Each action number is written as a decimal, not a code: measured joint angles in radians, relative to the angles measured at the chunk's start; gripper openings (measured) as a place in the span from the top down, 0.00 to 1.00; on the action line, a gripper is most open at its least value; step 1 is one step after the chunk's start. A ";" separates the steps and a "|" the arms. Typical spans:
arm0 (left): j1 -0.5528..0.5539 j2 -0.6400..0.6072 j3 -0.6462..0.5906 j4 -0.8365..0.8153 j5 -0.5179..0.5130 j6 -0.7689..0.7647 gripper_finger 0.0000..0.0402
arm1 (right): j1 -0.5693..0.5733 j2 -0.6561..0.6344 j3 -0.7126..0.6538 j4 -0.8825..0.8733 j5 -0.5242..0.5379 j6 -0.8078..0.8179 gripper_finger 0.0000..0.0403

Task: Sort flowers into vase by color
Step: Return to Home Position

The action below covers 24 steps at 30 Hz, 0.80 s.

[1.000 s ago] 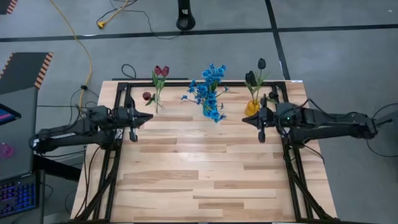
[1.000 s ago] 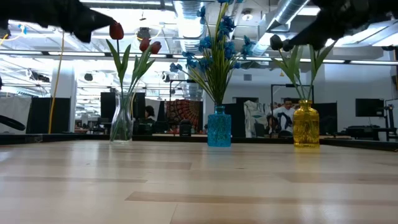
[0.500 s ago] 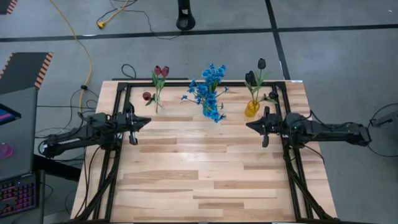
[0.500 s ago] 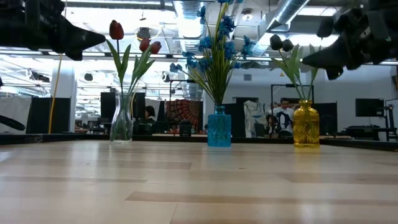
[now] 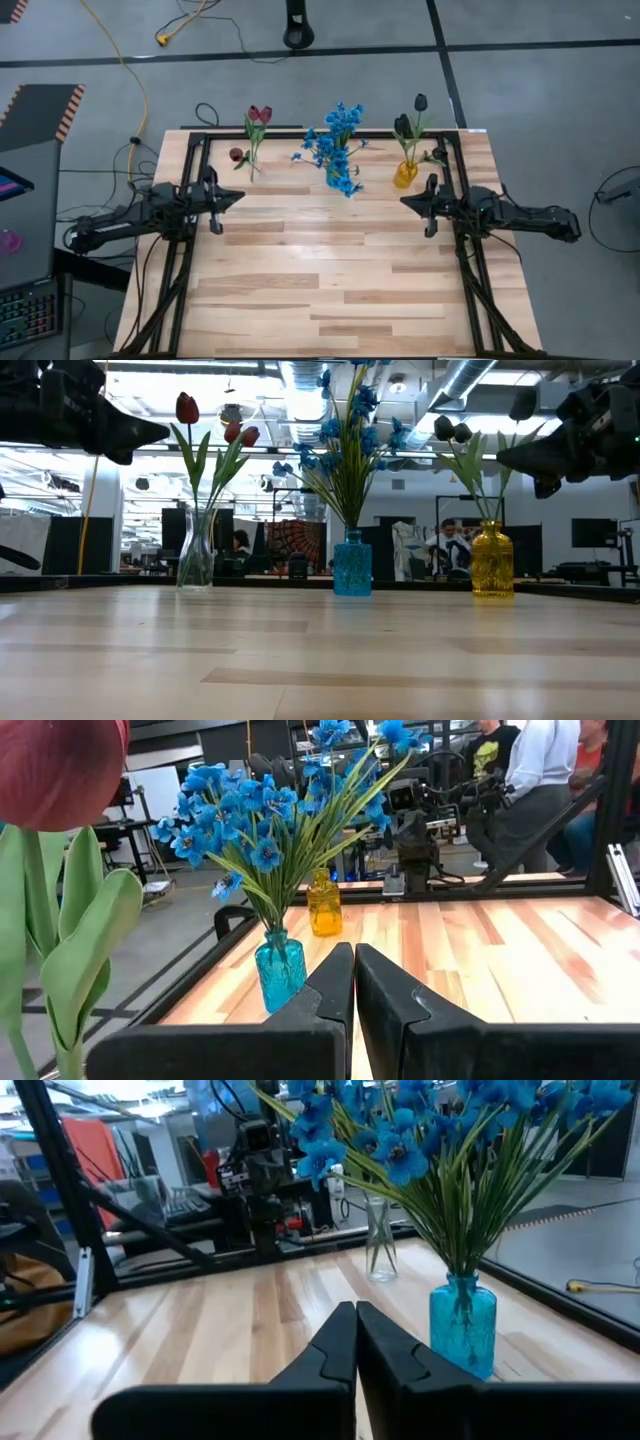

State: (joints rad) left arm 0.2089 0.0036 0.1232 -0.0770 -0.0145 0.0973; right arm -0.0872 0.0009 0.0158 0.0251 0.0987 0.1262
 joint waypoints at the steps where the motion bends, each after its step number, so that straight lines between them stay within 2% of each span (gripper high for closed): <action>1: 0.000 0.000 -0.005 0.009 0.000 0.005 1.00 | 0.001 0.001 0.000 -0.003 0.002 -0.005 0.91; 9: 0.000 0.000 -0.111 0.170 -0.002 0.014 1.00 | -0.001 0.005 0.001 -0.010 0.004 -0.019 0.92; 24: 0.000 0.002 -0.114 0.109 -0.016 0.118 1.00 | 0.000 0.005 0.000 -0.015 0.004 -0.030 0.91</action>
State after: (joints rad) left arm 0.2089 0.0052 0.0093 0.0321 -0.0302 0.2151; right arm -0.0875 0.0059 0.0161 0.0100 0.1028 0.0963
